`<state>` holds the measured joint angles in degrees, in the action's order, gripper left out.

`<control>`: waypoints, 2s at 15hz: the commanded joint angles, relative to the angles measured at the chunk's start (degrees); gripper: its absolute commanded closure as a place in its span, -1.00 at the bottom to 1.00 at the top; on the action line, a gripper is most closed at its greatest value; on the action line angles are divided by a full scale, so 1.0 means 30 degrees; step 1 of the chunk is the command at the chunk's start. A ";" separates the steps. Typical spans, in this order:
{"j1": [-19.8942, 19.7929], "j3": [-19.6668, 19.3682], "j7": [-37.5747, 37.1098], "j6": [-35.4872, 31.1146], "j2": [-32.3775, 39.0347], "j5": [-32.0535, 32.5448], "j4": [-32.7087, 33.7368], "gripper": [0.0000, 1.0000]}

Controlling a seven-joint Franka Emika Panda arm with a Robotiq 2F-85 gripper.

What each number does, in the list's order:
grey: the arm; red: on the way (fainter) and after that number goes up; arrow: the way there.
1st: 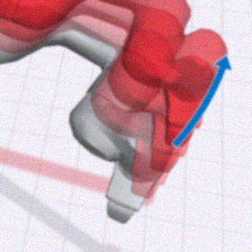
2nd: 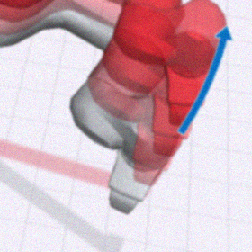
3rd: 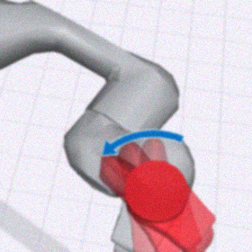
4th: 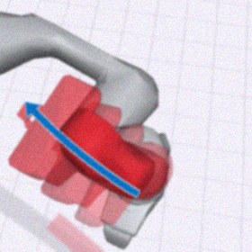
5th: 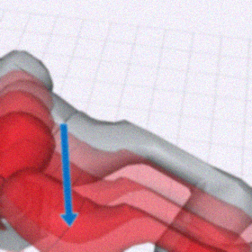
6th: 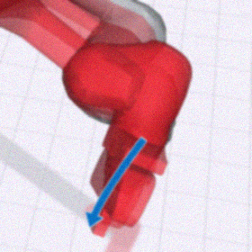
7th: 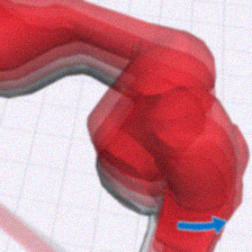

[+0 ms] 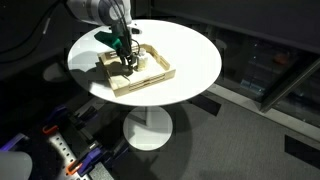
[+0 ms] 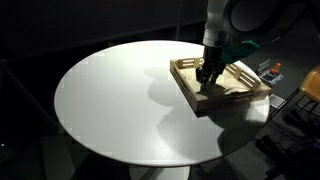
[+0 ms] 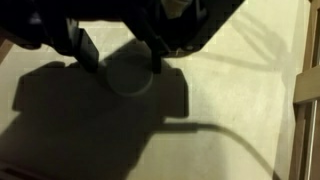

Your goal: Put the lid on the bottle

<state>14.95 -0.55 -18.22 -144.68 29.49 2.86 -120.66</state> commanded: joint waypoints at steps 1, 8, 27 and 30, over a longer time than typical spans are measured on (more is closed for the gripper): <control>0.0175 -0.0172 -0.0782 0.0336 -0.0077 0.0407 0.0340 0.16; 0.0078 -0.0136 -0.0774 0.0902 -0.0988 0.0358 0.0559 0.12; -0.2005 -0.0025 -0.0313 0.4167 -0.2569 0.0006 0.3748 0.01; -0.2261 0.0019 -0.0197 0.4083 -0.2275 -0.0136 0.3819 -0.01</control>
<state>8.99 -0.79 -18.97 -133.43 21.37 2.85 -111.00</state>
